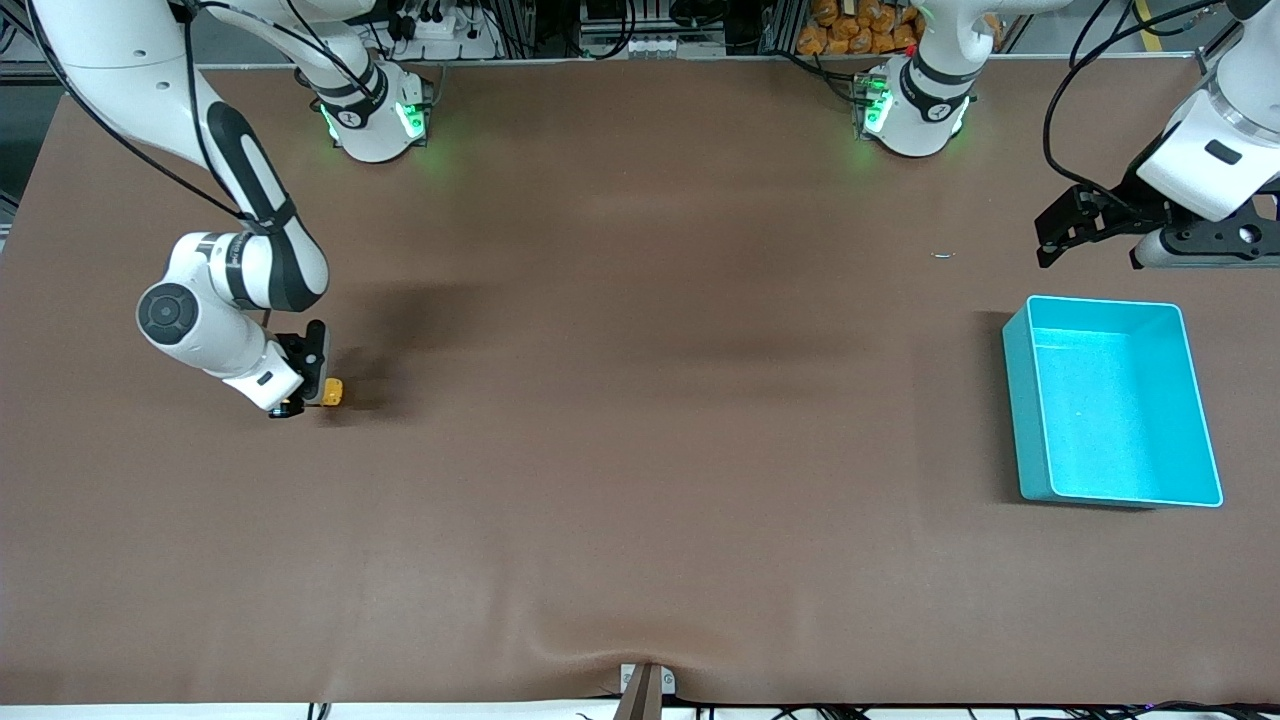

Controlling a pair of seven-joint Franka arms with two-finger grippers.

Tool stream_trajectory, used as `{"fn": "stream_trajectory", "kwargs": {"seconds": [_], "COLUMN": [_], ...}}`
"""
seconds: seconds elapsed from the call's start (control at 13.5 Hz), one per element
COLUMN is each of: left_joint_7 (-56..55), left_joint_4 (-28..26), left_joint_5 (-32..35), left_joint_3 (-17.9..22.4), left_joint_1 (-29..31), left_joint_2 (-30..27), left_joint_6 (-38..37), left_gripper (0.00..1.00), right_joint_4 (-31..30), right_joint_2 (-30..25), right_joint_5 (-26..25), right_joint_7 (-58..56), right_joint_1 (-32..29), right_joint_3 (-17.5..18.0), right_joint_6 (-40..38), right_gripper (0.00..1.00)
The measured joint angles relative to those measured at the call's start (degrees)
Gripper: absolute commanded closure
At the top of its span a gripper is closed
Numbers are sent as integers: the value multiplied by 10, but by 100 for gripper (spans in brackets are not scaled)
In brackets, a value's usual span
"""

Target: Wind and store yellow beetle car

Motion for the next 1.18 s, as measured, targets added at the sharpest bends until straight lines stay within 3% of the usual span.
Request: {"fn": "stream_trajectory", "kwargs": {"seconds": [1.18], "left_joint_7": [0], "left_joint_4": [1], "left_joint_5": [0], "left_joint_3": [0], "left_joint_1": [0], "left_joint_2": [0], "left_joint_6": [0], "left_gripper": [0], "right_joint_4": [17], "right_joint_2": [11], "right_joint_5": [0], "right_joint_7": [-72], "right_joint_1": [-72], "right_joint_3": [-1], "right_joint_6": [0], "right_gripper": [67]}}
